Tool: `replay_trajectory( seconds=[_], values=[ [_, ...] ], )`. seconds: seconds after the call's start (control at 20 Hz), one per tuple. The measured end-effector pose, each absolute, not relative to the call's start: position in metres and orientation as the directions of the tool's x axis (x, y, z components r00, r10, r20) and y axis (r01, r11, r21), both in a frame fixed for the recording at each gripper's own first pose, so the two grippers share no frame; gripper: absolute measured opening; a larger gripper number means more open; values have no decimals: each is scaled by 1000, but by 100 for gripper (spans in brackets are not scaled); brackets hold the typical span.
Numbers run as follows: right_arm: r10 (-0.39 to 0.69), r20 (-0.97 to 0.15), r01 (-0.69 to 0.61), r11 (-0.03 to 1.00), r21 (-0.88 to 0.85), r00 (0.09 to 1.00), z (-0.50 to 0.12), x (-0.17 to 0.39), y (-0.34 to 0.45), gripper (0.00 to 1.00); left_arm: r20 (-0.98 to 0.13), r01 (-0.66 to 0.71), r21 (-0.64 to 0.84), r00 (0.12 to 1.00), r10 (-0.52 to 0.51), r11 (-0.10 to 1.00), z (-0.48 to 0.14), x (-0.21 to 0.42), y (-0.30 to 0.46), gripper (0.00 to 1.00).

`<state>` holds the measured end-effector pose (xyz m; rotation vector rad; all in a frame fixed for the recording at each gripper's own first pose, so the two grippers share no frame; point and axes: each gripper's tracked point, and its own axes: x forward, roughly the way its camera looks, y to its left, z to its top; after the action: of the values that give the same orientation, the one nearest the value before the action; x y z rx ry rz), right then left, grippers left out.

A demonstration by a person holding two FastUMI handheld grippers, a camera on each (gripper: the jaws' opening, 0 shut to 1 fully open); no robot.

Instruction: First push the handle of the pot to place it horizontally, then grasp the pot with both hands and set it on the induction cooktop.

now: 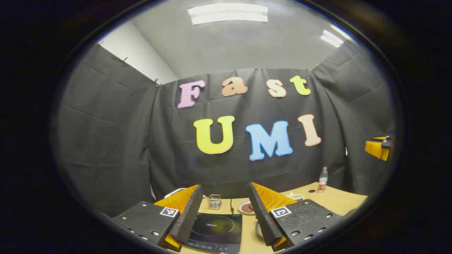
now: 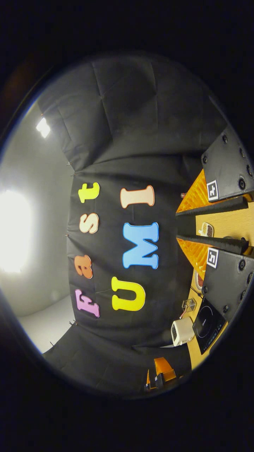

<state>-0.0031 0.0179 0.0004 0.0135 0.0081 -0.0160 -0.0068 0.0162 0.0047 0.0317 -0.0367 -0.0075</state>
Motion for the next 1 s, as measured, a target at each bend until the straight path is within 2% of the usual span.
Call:
replay_trajectory(
  seconds=[0.1,0.15,0.25,0.35,0.7,0.85,1.0],
  values=[
    [-6,-1,6,1000,8,1000,1,-5,25,30,36,8,30,999,-9,1000,5,-8,21,77],
    [-11,9,11,1000,6,1000,1,5,24,17,35,7,30,999,-8,1000,3,-8,24,77],
    [15,-6,-15,1000,13,1000,-2,-1,35,0,37,5,27,999,-6,1000,3,-9,31,77],
    [53,-46,-53,999,0,998,-13,-2,50,2,39,8,24,999,-9,1000,2,-9,37,77],
    [184,-207,-186,982,8,961,-60,0,97,0,25,6,6,1000,-6,1000,-16,-10,76,77],
    [256,-293,-256,966,39,921,-94,-9,122,2,19,7,4,1000,-7,1000,-21,-12,95,77],
    [284,-376,-295,955,31,882,-124,-18,135,3,10,4,-4,1000,-4,1000,-28,-14,109,77]
  ],
)
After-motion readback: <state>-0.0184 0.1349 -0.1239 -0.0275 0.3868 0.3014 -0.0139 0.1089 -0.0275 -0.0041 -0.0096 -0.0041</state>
